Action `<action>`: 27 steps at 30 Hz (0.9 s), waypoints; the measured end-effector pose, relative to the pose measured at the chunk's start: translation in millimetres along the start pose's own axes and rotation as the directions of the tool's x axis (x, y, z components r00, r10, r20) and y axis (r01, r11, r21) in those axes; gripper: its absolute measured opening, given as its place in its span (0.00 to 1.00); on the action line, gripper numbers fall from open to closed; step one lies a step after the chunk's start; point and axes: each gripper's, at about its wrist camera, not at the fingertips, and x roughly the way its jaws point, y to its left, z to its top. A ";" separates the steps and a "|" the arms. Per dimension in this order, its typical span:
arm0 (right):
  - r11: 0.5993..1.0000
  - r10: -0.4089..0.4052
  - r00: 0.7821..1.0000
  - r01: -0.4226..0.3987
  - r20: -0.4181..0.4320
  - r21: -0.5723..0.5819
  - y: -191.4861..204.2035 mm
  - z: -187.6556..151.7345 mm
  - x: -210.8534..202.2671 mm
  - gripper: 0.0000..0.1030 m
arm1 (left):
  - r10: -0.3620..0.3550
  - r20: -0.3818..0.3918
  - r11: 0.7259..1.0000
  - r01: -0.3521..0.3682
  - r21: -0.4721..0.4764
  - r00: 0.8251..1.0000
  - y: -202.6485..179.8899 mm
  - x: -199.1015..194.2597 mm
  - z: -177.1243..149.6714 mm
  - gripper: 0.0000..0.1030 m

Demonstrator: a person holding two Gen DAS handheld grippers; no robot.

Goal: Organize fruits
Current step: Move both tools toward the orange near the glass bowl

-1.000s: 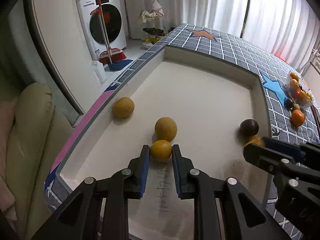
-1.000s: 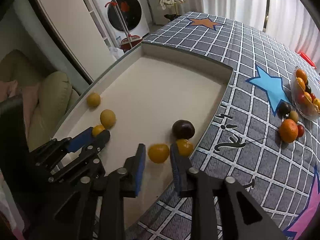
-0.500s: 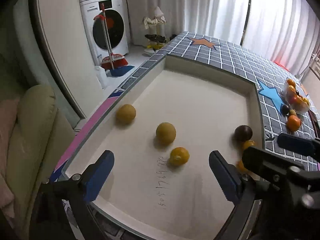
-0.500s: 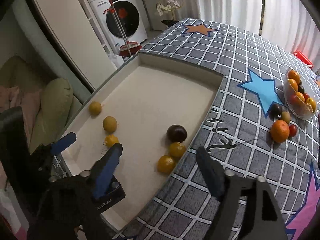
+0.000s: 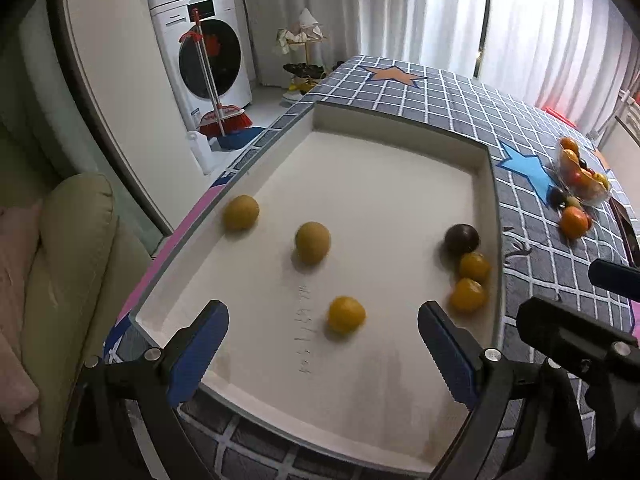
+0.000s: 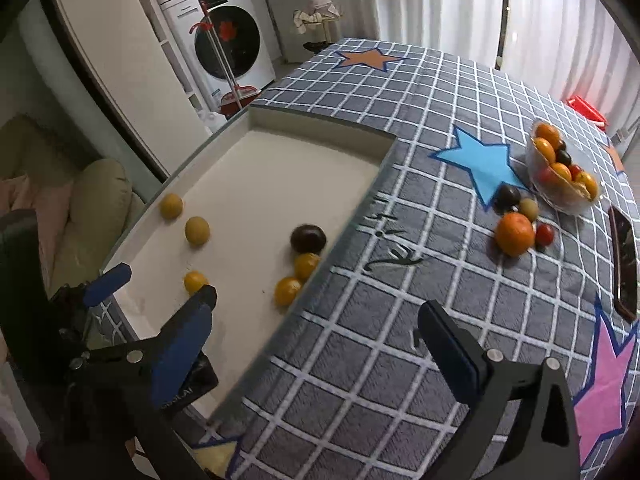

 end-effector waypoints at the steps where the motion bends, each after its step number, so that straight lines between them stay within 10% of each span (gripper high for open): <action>1: 1.000 0.000 1.000 0.000 0.000 0.006 -2.4 -2.2 -1.8 1.00 | -0.001 0.002 1.000 0.001 0.005 1.000 -2.4 -2.0 -0.4 0.94; 27: 0.952 -0.093 0.992 0.063 0.085 0.300 -128.1 -80.3 -63.8 1.00 | -0.083 0.012 0.970 0.078 0.230 0.996 -108.8 -54.0 -26.9 0.94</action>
